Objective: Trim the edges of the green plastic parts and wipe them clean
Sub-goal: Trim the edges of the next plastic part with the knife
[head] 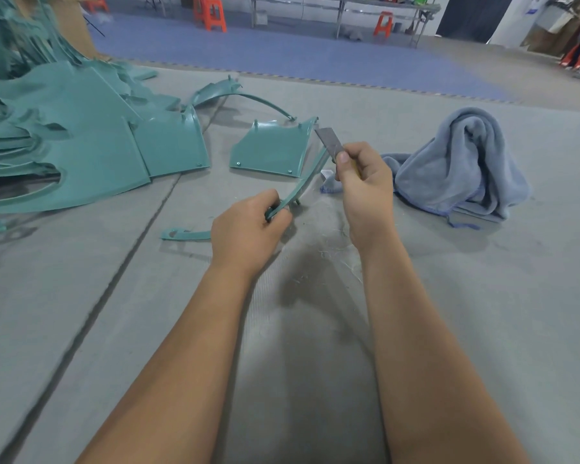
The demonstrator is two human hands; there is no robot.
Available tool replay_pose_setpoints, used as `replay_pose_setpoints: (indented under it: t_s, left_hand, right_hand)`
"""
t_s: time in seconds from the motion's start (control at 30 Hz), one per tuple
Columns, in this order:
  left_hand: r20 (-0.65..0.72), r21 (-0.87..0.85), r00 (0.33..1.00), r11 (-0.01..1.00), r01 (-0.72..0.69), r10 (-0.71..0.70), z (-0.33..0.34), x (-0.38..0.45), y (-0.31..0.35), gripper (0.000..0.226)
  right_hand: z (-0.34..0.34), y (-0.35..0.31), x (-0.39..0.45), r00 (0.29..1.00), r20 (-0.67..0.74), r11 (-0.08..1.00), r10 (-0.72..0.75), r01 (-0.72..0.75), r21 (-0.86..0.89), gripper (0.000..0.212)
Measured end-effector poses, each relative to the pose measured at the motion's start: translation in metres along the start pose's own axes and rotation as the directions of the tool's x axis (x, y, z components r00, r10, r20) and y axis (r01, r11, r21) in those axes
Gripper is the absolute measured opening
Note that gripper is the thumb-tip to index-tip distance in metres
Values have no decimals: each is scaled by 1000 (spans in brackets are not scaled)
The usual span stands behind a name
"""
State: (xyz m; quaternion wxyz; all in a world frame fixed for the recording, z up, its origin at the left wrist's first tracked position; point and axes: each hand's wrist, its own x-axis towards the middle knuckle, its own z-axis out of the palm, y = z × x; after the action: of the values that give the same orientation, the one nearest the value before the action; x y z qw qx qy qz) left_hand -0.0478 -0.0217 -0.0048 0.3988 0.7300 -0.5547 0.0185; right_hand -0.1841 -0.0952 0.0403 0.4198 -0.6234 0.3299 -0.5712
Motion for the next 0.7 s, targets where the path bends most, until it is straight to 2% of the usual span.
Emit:
replay_pose_setpoints:
  t_s: [0.13,0.23,0.3,0.4,0.5,0.6,0.7]
  left_hand:
    - [8,8,1000,1000,-8,8,0,1,0,30]
    - [-25,12,999,1000,23,-22,1,2,0,34]
    - [-35,19,999,1000,22,-22,1,2,-1,35]
    - [-38,26,999,1000,15,-14,1,1,0,34]
    - [-29,27,999,999,30,-30,1,2,1,35]
    - [-32,19,999,999,34,-34,1,2,1,35]
    - [-33,17,999,1000,22,-22,1,2,0,34]
  right_hand:
    - [-11,0,2,999,42,999,-23,25,-46,25]
    - [-13,4,-3,977,212,964,4,52,-262,19]
    - [-12,12,-12,973,226,953,55,17,-302,27]
    - [-10,10,-16,987,131,990,97,-82,-118,28]
    - [-9,-1,-8,998,21,997,51,-53,64,24]
    - [-2,-7,-2,998,-57,991,19,-11,130,24]
    - [13,-5,-1,997,-72,993,18,-10,115,24]
